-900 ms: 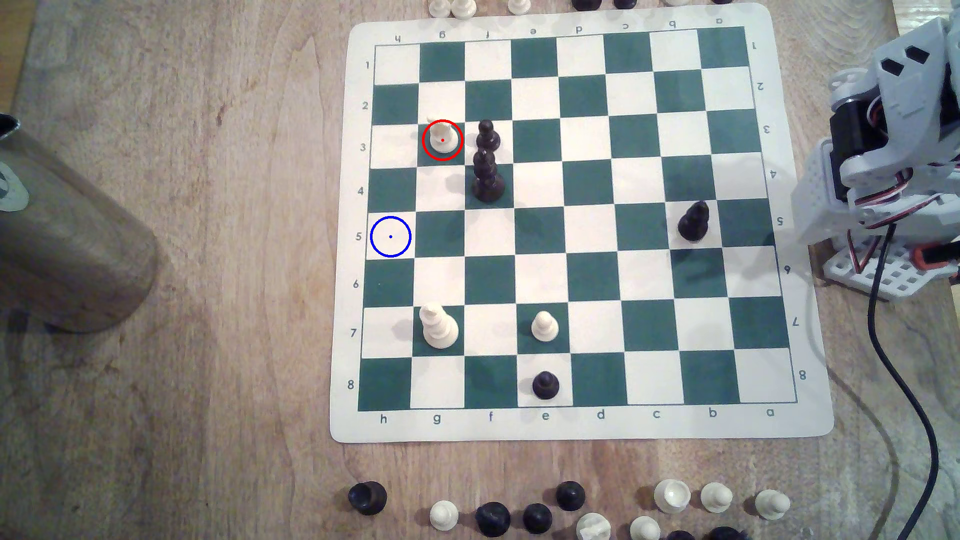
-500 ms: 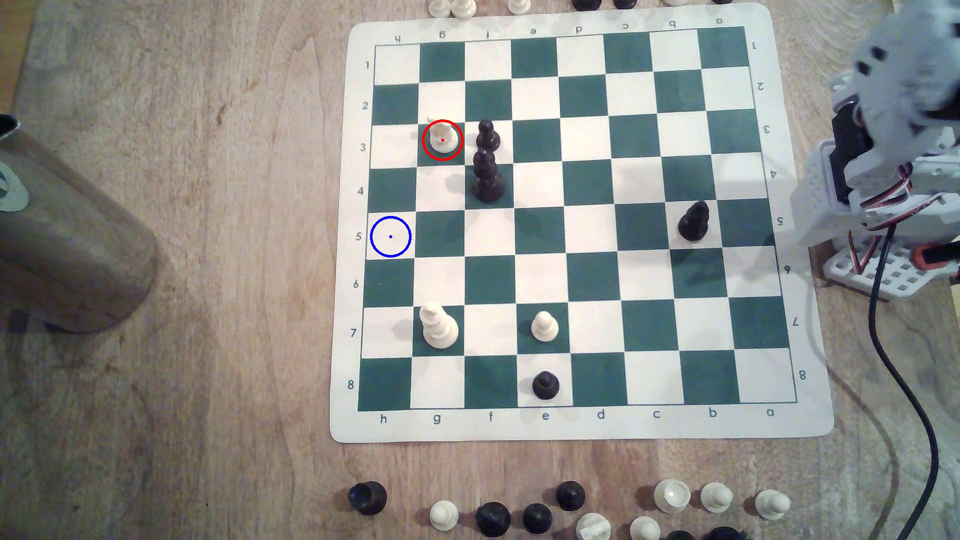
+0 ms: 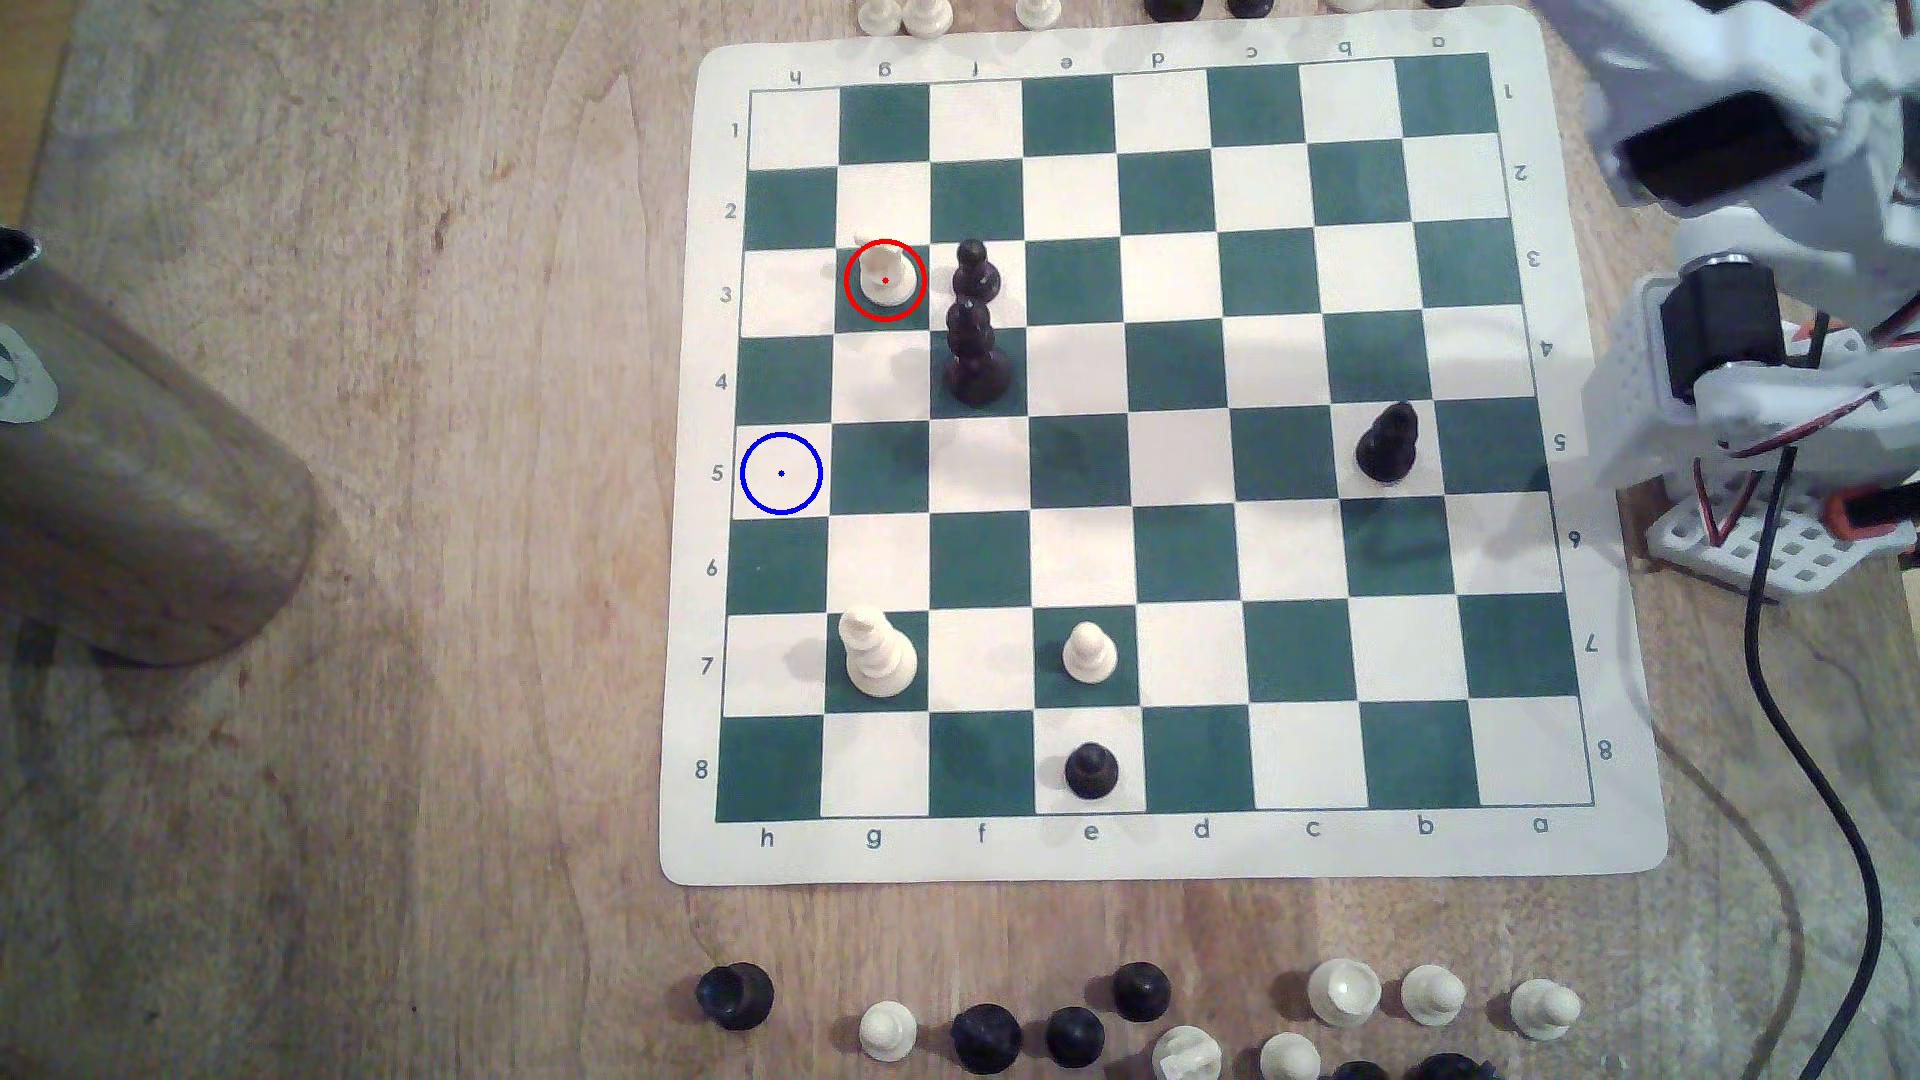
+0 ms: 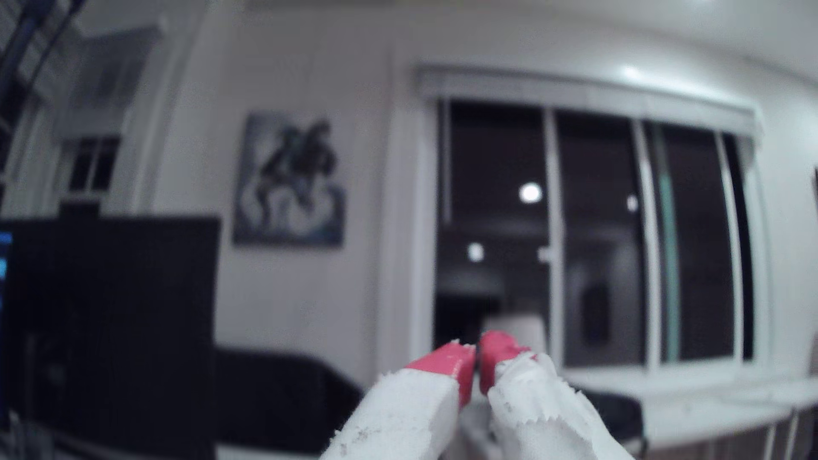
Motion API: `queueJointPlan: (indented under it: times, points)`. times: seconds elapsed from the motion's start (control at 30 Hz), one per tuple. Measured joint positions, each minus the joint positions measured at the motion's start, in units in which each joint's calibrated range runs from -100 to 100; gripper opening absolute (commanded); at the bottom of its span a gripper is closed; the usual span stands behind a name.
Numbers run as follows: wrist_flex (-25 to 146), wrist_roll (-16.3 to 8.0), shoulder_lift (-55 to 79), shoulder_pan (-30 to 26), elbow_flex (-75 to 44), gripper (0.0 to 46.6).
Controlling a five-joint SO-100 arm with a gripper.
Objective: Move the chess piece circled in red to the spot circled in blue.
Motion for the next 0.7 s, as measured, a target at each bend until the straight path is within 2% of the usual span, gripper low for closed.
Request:
queueJointPlan:
  times: [0.1, 0.23, 0.4, 0.5, 0.7]
  points:
    - [11.0, -0.1, 0.0, 1.4, -0.7, 7.4]
    - [21.8, -0.3, 0.1, 2.6, -1.1, 14.0]
    - [39.7, -1.2, 9.8, 3.8, -11.2, 16.4]
    - [44.8, -1.2, 15.8, 4.5, -16.3, 17.6]
    - [51.6, -0.3, 28.3, 4.4, -26.3, 17.1]
